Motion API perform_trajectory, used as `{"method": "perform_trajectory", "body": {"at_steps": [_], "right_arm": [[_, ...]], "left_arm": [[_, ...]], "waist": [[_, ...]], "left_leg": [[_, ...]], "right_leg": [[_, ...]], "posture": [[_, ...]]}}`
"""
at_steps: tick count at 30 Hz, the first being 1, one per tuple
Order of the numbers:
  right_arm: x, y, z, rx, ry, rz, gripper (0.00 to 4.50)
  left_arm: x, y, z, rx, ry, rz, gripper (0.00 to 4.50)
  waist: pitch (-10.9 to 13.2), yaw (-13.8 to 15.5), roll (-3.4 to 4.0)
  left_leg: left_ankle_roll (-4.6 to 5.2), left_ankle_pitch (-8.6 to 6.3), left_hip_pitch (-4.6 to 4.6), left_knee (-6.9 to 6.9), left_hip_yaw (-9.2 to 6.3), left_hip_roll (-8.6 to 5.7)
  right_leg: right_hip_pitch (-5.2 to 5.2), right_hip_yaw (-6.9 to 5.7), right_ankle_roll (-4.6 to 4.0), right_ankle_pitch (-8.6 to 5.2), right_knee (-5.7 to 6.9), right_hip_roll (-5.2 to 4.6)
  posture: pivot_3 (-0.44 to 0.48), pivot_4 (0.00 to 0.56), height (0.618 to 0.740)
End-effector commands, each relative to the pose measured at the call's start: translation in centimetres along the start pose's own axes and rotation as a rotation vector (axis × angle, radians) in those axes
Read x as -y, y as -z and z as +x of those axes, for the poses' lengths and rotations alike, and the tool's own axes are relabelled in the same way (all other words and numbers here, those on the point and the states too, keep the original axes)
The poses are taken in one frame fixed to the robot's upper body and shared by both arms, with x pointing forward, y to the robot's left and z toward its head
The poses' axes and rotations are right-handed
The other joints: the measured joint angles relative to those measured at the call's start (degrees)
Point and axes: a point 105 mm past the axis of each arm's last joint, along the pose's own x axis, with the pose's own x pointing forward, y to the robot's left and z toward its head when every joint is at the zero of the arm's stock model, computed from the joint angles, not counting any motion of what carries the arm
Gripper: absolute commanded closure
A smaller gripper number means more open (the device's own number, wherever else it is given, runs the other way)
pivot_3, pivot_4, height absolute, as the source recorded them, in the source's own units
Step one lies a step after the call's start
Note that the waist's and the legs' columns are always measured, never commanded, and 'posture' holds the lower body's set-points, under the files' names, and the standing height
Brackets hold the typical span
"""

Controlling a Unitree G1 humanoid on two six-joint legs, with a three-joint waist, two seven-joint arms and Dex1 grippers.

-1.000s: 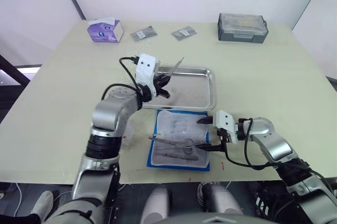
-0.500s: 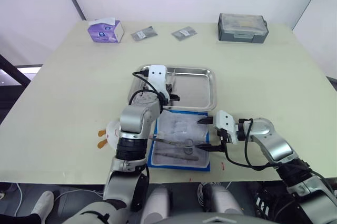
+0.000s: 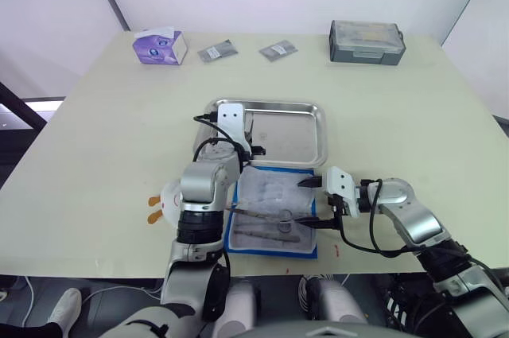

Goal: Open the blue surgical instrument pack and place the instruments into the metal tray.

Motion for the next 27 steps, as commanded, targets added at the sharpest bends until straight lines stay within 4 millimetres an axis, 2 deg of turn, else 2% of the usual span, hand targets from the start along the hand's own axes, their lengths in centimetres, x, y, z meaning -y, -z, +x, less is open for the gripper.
{"method": "perform_trajectory", "body": {"at_steps": [1,2,6,9,17,21,27], "right_arm": [[-3.2,7.7,-0.1,-0.258,-0.045,0.229,0.0],[-3.2,7.7,-0.1,-0.258,-0.045,0.229,0.0],[-3.1,7.7,-0.1,-0.257,-0.046,0.227,0.0],[-3.1,7.7,-0.1,-0.256,-0.046,0.226,0.0],[-3.1,7.6,0.0,-0.254,-0.047,0.226,0.0],[-3.0,7.6,0.1,-0.249,-0.046,0.226,0.0],[-3.1,7.5,0.3,-0.245,-0.047,0.229,0.0]], "left_arm": [[0.1,-0.6,-0.2,0.023,0.011,-0.013,3.4],[0.0,-0.6,-0.2,0.023,0.008,-0.012,2.87],[-0.1,-0.8,-0.3,0.035,0.003,-0.014,1.47],[0.2,-1.4,-0.7,0.058,0.009,-0.005,0.02],[1.1,-3.7,-2.0,0.177,0.101,0.044,0.02],[0.1,-4.4,-2.7,0.22,0.111,0.069,0.02],[-0.9,-4.7,-3.9,0.267,0.231,0.177,0.02]], "waist": [[0.0,0.0,0.0],[0.0,0.0,0.0],[0.0,0.0,0.0],[0.0,0.0,0.0],[0.0,0.0,0.0],[0.0,-0.1,0.02],[0.0,-0.1,0.07]], "left_leg": [[0.0,0.0,0.0,0.0,0.0,0.0],[0.0,0.0,0.0,0.0,0.0,0.0],[0.0,0.0,0.0,0.0,0.01,0.0],[-0.01,0.0,0.0,0.0,0.01,0.0],[-0.02,0.01,0.0,0.0,0.01,0.0],[-0.21,0.11,0.0,-0.01,0.03,0.0],[-0.18,0.1,0.01,-0.02,0.03,0.01]], "right_leg": [[0.0,0.0,0.0,0.0,0.0,0.0],[0.0,0.0,0.0,0.0,0.0,0.0],[0.0,0.0,0.0,0.0,0.0,0.0],[0.0,0.0,0.01,0.0,-0.01,0.0],[0.0,0.01,0.01,0.0,-0.01,0.0],[0.0,0.01,0.01,0.0,-0.02,0.0],[-0.01,0.03,0.01,0.0,-0.02,0.01]], "posture": [[0.0,0.15,0.734],[0.0,0.15,0.734],[0.0,0.15,0.734],[0.0,0.15,0.734],[0.0,0.15,0.734],[0.0,0.15,0.734],[0.0,0.15,0.734]]}}
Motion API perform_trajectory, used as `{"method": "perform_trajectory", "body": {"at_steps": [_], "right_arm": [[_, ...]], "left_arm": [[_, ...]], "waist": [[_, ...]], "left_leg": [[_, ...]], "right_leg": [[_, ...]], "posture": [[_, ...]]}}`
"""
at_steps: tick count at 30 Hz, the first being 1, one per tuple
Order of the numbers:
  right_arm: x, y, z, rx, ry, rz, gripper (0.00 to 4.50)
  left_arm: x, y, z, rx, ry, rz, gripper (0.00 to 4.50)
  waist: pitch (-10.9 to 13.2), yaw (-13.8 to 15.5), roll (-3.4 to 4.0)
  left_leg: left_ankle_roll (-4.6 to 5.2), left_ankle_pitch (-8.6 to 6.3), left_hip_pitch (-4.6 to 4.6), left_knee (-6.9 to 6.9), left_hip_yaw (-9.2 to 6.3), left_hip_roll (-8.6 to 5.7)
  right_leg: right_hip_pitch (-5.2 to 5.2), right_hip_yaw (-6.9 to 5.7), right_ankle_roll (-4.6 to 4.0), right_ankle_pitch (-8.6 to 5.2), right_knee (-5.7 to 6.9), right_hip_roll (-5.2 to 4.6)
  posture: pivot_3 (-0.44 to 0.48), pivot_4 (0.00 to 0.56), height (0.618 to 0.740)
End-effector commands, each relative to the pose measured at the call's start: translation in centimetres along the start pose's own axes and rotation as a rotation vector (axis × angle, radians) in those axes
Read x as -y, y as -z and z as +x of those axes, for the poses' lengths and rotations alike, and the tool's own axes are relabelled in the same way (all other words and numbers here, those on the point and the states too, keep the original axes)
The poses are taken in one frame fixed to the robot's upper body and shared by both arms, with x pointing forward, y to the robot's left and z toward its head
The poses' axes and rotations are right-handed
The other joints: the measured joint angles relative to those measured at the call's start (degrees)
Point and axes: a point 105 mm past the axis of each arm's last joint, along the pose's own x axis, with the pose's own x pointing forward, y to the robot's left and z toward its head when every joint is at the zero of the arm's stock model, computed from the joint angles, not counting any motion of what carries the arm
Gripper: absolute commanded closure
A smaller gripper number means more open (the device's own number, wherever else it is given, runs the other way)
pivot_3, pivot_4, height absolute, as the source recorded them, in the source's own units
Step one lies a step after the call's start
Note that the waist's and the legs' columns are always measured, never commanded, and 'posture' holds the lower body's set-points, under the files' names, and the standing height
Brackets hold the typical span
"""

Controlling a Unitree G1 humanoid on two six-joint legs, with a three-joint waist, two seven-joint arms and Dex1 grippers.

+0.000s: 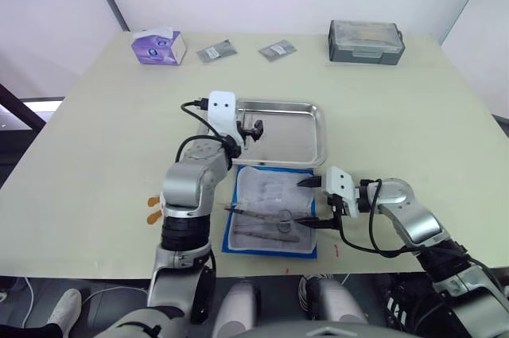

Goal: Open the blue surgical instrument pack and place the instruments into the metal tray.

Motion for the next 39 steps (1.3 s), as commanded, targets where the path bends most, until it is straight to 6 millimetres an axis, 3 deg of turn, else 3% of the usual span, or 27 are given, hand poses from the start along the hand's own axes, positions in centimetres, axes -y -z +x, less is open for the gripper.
{"method": "perform_trajectory", "body": {"at_steps": [1,8,12,21,27,34,39], "right_arm": [[-3.1,7.6,0.1,-0.248,-0.049,0.228,0.0],[-3.1,7.3,0.1,-0.237,-0.041,0.226,0.0],[-2.9,7.2,-0.2,-0.232,-0.03,0.221,0.0],[-2.8,6.5,-0.9,-0.206,-0.001,0.211,0.0],[-2.6,5.7,-1.6,-0.175,0.049,0.183,0.0],[-2.8,3.8,-2.6,-0.12,0.08,0.161,0.0],[-2.9,2.3,-3.3,-0.07,0.112,0.136,0.0]], "left_arm": [[0.1,-1.9,-1.1,0.106,0.119,0.057,0.02],[0.4,-1.8,-3.8,0.176,0.49,0.198,0.02],[0.2,-0.3,-6.2,0.127,0.739,0.263,0.02],[-1.8,0.3,-9.6,0.108,1.026,0.32,0.02],[-2.0,2.8,-12.8,-0.011,1.284,0.479,0.02],[-1.4,4.3,-13.0,0.009,1.35,0.544,0.02],[-1.4,5.1,-12.9,0.015,1.367,0.566,0.02]], "waist": [[0.0,0.0,0.01],[0.1,-0.1,0.08],[0.1,-0.1,0.16],[0.3,0.2,0.28],[0.7,0.4,0.5],[1.0,1.8,0.52],[1.0,1.8,0.54]], "left_leg": [[0.0,0.0,0.0,0.0,0.0,0.0],[0.15,-0.09,0.01,-0.02,0.02,0.03],[0.17,-0.1,0.02,-0.05,0.05,0.04],[0.21,-0.11,-0.11,-0.06,-0.02,0.0],[0.23,-0.12,-0.2,-0.1,0.0,-0.03],[0.36,-0.19,-0.44,-0.11,-0.03,-0.14],[0.38,-0.18,-1.41,0.08,-0.05,-0.23]], "right_leg": [[0.0,0.0,0.0,0.0,0.0,0.0],[-0.02,0.0,-0.02,-0.01,-0.03,-0.01],[-0.03,0.02,-0.04,-0.02,-0.05,-0.05],[-0.07,0.03,-0.06,-0.04,-0.12,-0.17],[-0.12,0.0,-0.05,-0.05,-0.19,-0.34],[-0.26,-0.06,0.04,-0.08,-0.22,-0.62],[-1.06,-0.5,0.09,-0.06,-0.12,-0.61]], "posture": [[0.0,0.15,0.734],[0.0,0.15,0.734],[0.0,0.15,0.734],[0.0,0.15,0.734],[0.0,0.15,0.734],[0.0,0.15,0.734],[0.0,0.15,0.734]]}}
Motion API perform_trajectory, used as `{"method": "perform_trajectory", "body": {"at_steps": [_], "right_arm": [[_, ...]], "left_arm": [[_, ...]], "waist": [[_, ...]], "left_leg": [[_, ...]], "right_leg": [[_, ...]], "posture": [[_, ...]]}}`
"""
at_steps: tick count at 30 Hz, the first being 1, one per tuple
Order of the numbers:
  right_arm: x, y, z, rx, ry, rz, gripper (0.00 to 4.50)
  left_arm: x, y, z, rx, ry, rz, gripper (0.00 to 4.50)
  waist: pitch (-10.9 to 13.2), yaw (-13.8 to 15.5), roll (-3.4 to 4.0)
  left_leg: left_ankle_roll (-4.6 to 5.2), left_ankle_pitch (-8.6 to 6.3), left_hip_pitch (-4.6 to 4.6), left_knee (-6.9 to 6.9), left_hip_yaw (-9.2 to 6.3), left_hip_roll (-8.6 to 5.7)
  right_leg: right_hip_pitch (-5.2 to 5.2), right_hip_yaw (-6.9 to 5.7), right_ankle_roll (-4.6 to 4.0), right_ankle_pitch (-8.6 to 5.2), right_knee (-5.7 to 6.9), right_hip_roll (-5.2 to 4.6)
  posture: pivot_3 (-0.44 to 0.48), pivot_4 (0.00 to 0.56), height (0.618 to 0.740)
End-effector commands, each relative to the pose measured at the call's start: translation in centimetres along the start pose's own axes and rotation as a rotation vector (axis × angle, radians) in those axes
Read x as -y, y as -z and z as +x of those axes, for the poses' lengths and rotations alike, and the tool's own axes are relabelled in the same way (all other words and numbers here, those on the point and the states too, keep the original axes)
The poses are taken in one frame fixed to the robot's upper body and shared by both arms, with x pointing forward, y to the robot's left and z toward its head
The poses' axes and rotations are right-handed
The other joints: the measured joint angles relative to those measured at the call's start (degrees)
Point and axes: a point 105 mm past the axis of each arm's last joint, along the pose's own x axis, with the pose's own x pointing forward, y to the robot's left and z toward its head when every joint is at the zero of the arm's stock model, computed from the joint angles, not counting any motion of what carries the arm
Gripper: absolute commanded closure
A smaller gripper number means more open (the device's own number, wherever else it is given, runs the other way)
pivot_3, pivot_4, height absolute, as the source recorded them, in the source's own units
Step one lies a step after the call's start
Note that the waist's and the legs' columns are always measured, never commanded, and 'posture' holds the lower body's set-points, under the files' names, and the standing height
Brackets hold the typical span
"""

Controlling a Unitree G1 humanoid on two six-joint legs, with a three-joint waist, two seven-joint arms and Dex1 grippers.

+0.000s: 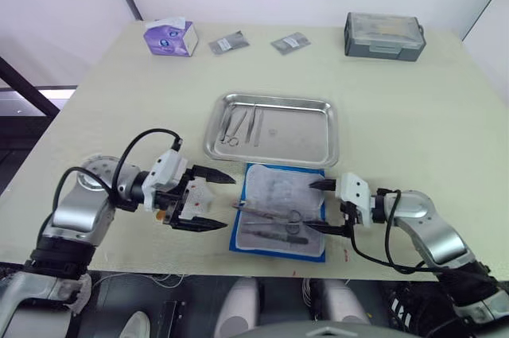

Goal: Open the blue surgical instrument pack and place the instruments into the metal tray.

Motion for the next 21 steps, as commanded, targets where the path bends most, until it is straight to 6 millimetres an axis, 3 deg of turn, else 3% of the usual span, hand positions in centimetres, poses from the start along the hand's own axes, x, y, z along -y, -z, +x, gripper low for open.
{"method": "perform_trajectory", "body": {"at_steps": [1,9,21], "right_arm": [[-1.1,2.2,-0.9,-0.065,-0.001,0.108,0.0],[-1.3,-0.2,-2.3,0.018,0.013,0.082,0.0],[-2.3,-4.9,-6.8,0.15,0.049,-0.002,0.0]], "left_arm": [[0.4,-0.1,-0.1,0.0,0.054,0.046,0.02],[0.1,0.0,1.0,0.036,0.088,0.079,0.02],[-0.6,0.4,3.8,0.066,0.18,0.119,0.02]], "waist": [[0.1,0.0,-0.01],[0.7,-0.2,0.17],[1.2,-0.3,0.34]], "left_leg": [[0.0,0.0,-0.01,0.01,0.01,-0.02],[0.02,0.0,-0.14,0.05,-0.12,-0.24],[0.02,0.0,-0.6,0.62,-0.65,-0.38]], "right_leg": [[0.01,-0.04,0.0,0.0,0.0,-0.01],[0.01,-0.25,-0.01,-0.01,0.0,-0.02],[-0.03,-0.72,0.0,0.0,0.15,-0.01]], "posture": [[0.0,0.15,0.734],[0.0,0.15,0.734],[0.0,0.15,0.734]]}}
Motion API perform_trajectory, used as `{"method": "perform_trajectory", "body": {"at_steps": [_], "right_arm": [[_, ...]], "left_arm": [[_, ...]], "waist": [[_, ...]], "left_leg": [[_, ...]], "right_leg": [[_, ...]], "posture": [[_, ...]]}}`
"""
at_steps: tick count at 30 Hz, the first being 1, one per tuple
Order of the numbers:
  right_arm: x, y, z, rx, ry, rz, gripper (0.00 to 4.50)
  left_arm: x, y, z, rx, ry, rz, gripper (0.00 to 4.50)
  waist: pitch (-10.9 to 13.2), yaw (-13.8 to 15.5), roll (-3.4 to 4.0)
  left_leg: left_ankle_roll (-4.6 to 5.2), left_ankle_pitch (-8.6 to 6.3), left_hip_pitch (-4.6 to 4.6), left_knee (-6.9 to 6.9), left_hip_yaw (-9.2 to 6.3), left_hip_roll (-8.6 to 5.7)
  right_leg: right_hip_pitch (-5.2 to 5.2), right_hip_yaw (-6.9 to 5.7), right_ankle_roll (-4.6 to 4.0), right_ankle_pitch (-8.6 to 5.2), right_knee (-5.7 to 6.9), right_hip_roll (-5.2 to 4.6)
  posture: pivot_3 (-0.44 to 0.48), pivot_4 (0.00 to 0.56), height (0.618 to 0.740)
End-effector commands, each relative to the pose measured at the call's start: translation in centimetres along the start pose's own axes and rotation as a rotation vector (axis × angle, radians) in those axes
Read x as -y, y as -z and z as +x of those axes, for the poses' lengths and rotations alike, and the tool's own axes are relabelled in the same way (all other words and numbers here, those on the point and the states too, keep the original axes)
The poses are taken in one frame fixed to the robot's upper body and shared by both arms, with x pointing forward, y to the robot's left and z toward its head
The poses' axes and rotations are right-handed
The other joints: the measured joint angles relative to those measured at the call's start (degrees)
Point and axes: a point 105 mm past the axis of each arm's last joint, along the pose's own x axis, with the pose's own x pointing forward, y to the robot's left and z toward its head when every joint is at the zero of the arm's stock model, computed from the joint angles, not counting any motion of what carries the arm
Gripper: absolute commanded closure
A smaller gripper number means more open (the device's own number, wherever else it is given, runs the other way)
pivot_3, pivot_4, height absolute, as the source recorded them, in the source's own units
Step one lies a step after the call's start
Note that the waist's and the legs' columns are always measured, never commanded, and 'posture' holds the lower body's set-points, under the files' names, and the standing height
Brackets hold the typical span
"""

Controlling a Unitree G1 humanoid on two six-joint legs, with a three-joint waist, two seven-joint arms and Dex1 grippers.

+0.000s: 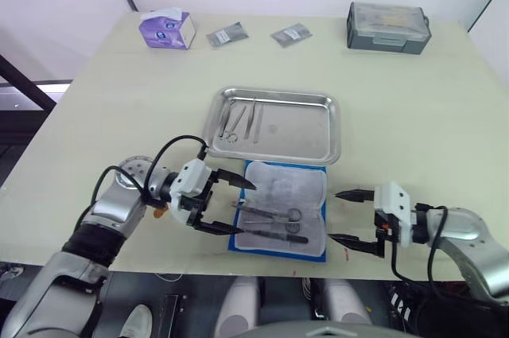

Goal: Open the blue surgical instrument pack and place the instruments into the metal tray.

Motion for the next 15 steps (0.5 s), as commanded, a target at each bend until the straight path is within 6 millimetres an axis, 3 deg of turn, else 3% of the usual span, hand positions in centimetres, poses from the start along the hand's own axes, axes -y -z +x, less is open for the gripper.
{"method": "perform_trajectory", "body": {"at_steps": [1,8,15], "right_arm": [[-0.4,-2.5,-0.9,0.073,0.006,-0.045,0.0],[-0.2,-4.5,-2.6,0.094,0.041,-0.06,0.0],[-0.2,-6.1,-2.5,0.121,0.027,-0.081,0.0]], "left_arm": [[0.3,-0.1,0.2,0.01,0.058,0.034,0.02],[0.2,1.1,0.9,-0.027,0.083,0.05,0.02],[0.2,2.2,1.8,-0.022,0.084,0.039,0.02]], "waist": [[0.0,0.0,0.0],[0.1,0.0,0.01],[0.1,-0.1,0.0]], "left_leg": [[0.0,0.0,-0.02,0.04,-0.02,-0.01],[0.01,0.0,-0.05,0.42,-0.09,-0.08],[0.02,0.01,0.05,0.49,-0.11,-0.1]], "right_leg": [[0.0,-0.01,0.0,0.0,0.03,0.0],[0.01,-0.05,0.01,0.0,0.41,-0.03],[0.01,-0.02,0.0,-0.01,0.69,-0.01]], "posture": [[0.0,0.15,0.734],[0.0,0.15,0.734],[0.0,0.15,0.734]]}}
